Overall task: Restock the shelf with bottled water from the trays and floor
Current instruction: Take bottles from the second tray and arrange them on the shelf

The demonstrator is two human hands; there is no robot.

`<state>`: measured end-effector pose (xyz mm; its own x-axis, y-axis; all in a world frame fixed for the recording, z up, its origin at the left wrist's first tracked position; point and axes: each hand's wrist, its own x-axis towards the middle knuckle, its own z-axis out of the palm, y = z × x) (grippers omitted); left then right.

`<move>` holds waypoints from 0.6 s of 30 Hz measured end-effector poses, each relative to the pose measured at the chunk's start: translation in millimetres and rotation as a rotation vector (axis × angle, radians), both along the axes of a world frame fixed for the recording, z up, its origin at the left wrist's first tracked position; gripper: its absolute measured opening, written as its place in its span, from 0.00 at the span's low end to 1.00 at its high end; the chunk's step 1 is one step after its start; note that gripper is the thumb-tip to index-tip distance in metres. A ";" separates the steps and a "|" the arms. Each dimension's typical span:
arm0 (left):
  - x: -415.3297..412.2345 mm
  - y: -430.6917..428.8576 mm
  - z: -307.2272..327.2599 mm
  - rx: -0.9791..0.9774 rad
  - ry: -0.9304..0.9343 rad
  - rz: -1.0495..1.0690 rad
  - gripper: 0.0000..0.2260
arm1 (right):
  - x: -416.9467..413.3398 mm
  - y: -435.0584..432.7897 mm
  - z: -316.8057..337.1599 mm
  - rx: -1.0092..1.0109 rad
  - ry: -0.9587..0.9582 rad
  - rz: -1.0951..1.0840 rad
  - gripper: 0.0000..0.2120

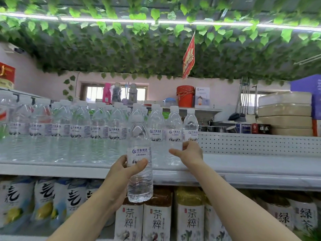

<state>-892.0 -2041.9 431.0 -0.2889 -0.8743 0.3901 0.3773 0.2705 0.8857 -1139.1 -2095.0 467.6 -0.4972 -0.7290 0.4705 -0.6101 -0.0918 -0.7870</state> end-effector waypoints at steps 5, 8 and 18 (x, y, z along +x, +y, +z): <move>-1.3 -1.6 0.3 -0.002 0.004 -0.016 0.26 | 4.7 -4.8 4.9 0.028 0.039 -0.065 0.27; -2.1 -1.6 1.1 -0.003 0.005 -0.024 0.24 | 8.3 -6.2 6.2 0.036 0.066 -0.120 0.24; -14.9 2.3 12.3 -0.011 -0.001 -0.042 0.28 | 6.6 26.7 5.7 -0.048 -0.028 0.002 0.27</move>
<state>-907.0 -2039.7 443.3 -0.3254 -0.8571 0.3994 0.3879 0.2642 0.8830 -1132.5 -2068.3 473.3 -0.5095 -0.7069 0.4906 -0.5873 -0.1310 -0.7987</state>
